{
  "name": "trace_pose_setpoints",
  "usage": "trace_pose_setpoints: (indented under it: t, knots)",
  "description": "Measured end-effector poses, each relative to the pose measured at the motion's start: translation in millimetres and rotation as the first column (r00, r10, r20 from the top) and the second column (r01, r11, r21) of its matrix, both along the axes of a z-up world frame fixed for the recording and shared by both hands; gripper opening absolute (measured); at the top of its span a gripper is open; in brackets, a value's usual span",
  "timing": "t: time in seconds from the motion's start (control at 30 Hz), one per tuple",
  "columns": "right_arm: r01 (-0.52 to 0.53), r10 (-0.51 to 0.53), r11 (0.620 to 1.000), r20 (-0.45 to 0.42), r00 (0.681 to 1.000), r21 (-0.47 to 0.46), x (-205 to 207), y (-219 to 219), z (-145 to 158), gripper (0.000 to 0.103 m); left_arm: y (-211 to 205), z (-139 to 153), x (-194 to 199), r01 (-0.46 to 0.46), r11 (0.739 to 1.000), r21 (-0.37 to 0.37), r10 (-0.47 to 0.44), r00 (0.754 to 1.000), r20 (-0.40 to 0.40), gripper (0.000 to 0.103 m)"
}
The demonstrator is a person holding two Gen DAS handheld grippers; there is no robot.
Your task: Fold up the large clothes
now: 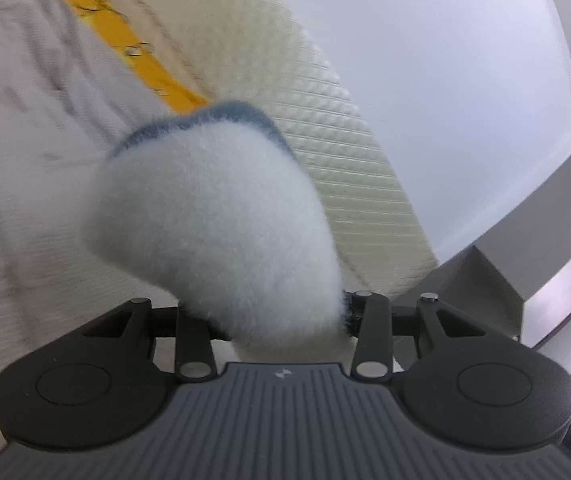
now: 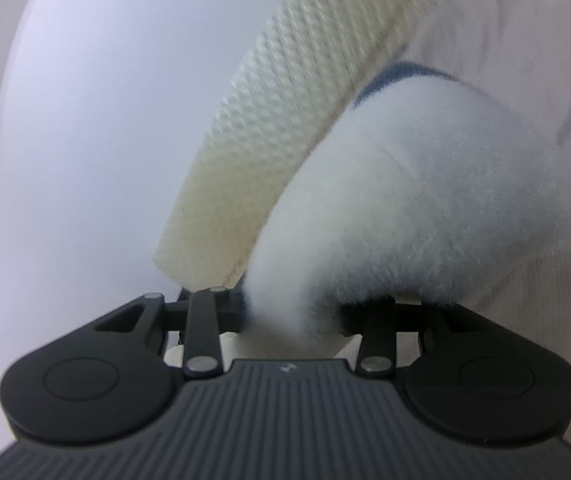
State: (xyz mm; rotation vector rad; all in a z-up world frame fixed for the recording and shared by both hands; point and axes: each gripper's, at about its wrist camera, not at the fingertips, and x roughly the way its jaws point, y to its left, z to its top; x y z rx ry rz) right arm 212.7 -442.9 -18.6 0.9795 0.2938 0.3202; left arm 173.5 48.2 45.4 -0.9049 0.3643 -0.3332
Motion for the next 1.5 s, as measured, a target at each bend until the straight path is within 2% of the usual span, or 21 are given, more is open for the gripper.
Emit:
trace_pose_setpoints:
  t: [0.13, 0.27, 0.47, 0.57, 0.7, 0.8, 0.93, 1.03, 1.1, 1.23, 1.4, 1.5]
  knots:
    - [0.055, -0.056, 0.998, 0.059, 0.997, 0.016, 24, -38, 31, 0.043, -45, 41, 54, 0.060, 0.998, -0.008, -0.060, 0.998, 0.017, 0.045]
    - [0.126, -0.128, 0.992, 0.087, 0.988, 0.027, 54, -77, 46, 0.043, -99, 65, 118, 0.118, 0.993, 0.013, -0.118, 0.993, 0.007, 0.045]
    - [0.202, -0.205, 0.978, 0.070, 0.976, 0.044, 110, -129, 20, 0.043, -177, 61, 207, 0.184, 0.980, 0.081, -0.184, 0.983, -0.002, 0.045]
    - [0.237, -0.240, 0.970, 0.040, 0.970, 0.054, 139, -156, -5, 0.043, -214, 40, 248, 0.202, 0.974, 0.104, -0.201, 0.979, -0.025, 0.045]
    - [0.265, -0.265, 0.964, -0.002, 0.964, 0.032, 169, -188, -35, 0.043, -250, -14, 292, 0.233, 0.966, 0.109, -0.226, 0.972, -0.068, 0.045]
    - [0.285, -0.288, 0.957, -0.046, 0.957, -0.056, 181, -201, -60, 0.043, -281, -53, 315, 0.252, 0.962, 0.107, -0.236, 0.961, -0.142, 0.045]
    - [0.300, -0.312, 0.948, -0.122, 0.942, -0.111, 188, -214, -95, 0.043, -307, -100, 335, 0.270, 0.957, 0.103, -0.247, 0.950, -0.193, 0.046]
    - [0.299, -0.308, 0.950, -0.105, 0.946, -0.095, 180, -214, -114, 0.042, -300, -132, 337, 0.246, 0.969, 0.031, -0.237, 0.954, -0.182, 0.046]
    - [0.291, -0.301, 0.951, -0.094, 0.949, -0.106, 178, -210, -120, 0.042, -290, -148, 343, 0.267, 0.964, 0.004, -0.262, 0.949, -0.177, 0.046]
    - [0.278, -0.295, 0.949, -0.106, 0.950, -0.150, 168, -196, -127, 0.042, -274, -168, 338, 0.335, 0.941, 0.038, -0.323, 0.928, -0.186, 0.047]
    - [0.291, -0.304, 0.952, -0.175, 0.937, -0.096, 148, -194, -150, 0.043, -259, -185, 324, 0.380, 0.924, 0.045, -0.360, 0.904, -0.231, 0.052]
    - [0.308, -0.318, 0.948, -0.206, 0.926, -0.081, 135, -189, -158, 0.043, -256, -178, 314, 0.430, 0.900, 0.068, -0.397, 0.875, -0.279, 0.053]
